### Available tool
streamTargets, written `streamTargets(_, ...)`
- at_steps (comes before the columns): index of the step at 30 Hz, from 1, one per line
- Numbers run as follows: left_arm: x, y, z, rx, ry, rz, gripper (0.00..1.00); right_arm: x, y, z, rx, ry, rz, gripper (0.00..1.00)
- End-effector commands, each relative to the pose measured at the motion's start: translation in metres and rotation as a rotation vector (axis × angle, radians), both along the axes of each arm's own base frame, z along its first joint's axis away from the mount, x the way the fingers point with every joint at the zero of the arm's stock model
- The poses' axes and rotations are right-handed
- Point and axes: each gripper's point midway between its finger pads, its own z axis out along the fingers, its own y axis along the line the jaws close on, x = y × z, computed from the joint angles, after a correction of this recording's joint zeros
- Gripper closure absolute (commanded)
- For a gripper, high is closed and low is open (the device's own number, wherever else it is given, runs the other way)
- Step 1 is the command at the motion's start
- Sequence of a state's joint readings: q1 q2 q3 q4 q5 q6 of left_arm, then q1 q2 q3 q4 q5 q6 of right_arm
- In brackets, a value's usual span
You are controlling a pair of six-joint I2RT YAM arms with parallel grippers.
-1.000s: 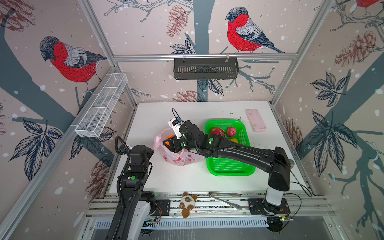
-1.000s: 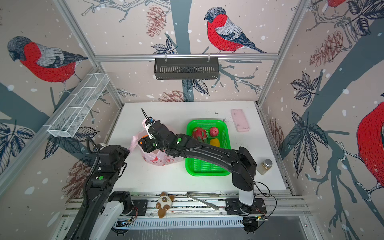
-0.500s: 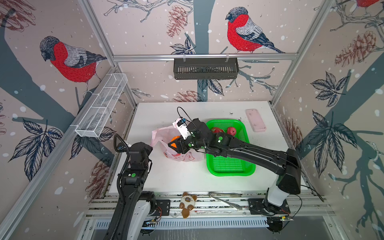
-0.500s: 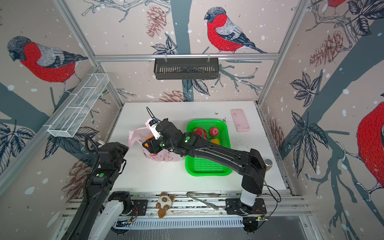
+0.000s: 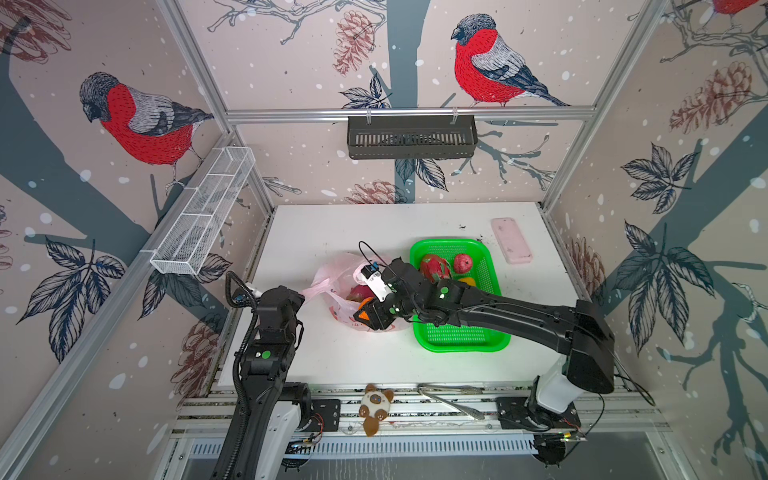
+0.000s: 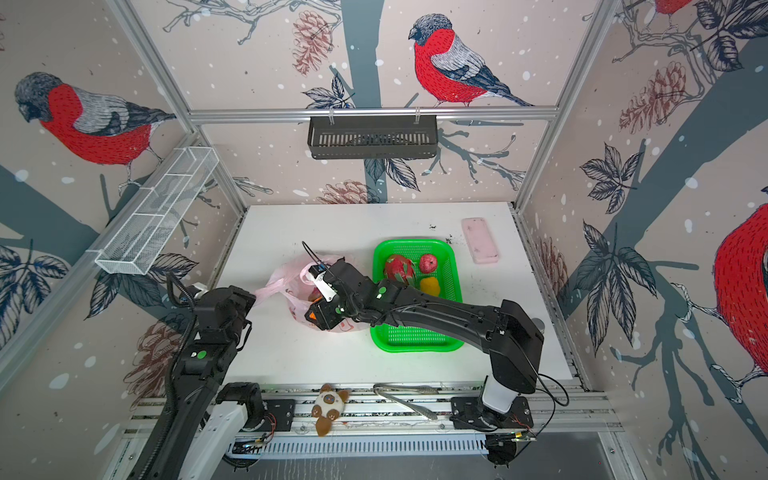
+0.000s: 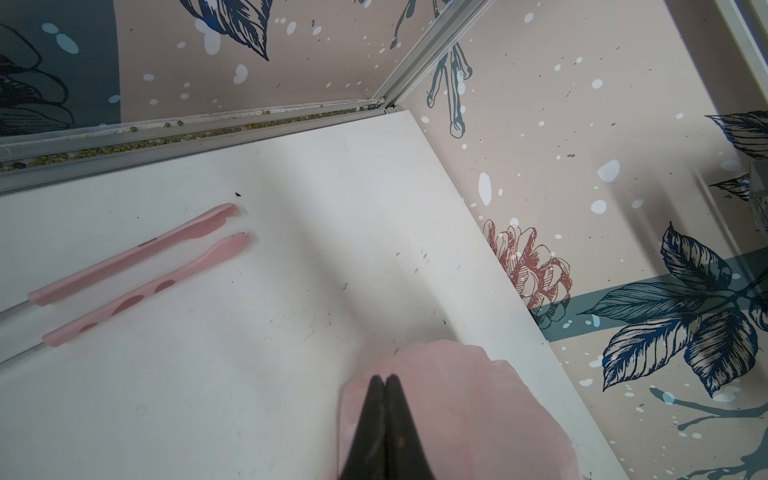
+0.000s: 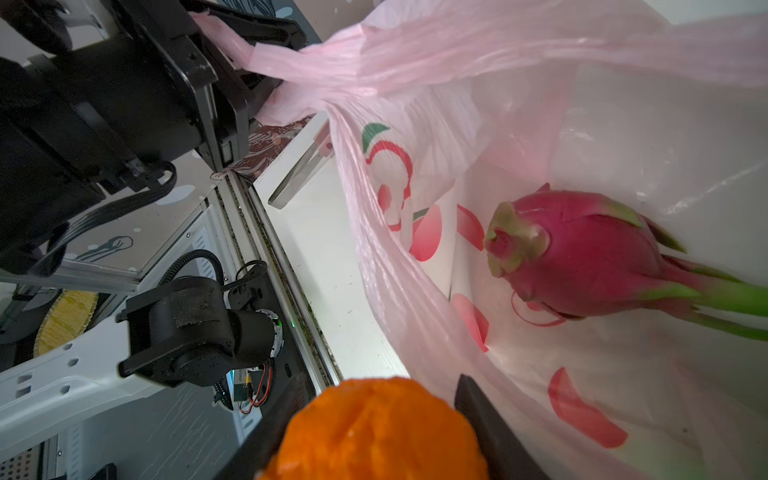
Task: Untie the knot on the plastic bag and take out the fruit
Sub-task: 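Carry the orange over the green basket and lower it in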
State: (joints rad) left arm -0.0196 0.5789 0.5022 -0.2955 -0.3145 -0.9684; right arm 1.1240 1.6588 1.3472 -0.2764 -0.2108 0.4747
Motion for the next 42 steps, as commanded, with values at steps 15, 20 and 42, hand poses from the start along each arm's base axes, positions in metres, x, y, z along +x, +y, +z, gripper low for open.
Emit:
streamTargets(15, 0.011, 0.0, 0.003, 0.007, -0.033, -0.008, 1.0, 0.007, -0.052, 0.029, 0.041, -0.015, -0.226, 0.75)
streamTargets(20, 0.012, -0.001, 0.004, 0.01, -0.037, -0.009, 1.0, 0.008, -0.069, 0.011, -0.007, 0.03, -0.284, 0.75)
streamTargets(42, 0.012, -0.003, 0.014, 0.045, -0.051, -0.044, 1.0, 0.076, -0.207, -0.044, -0.239, -0.037, -0.781, 0.73)
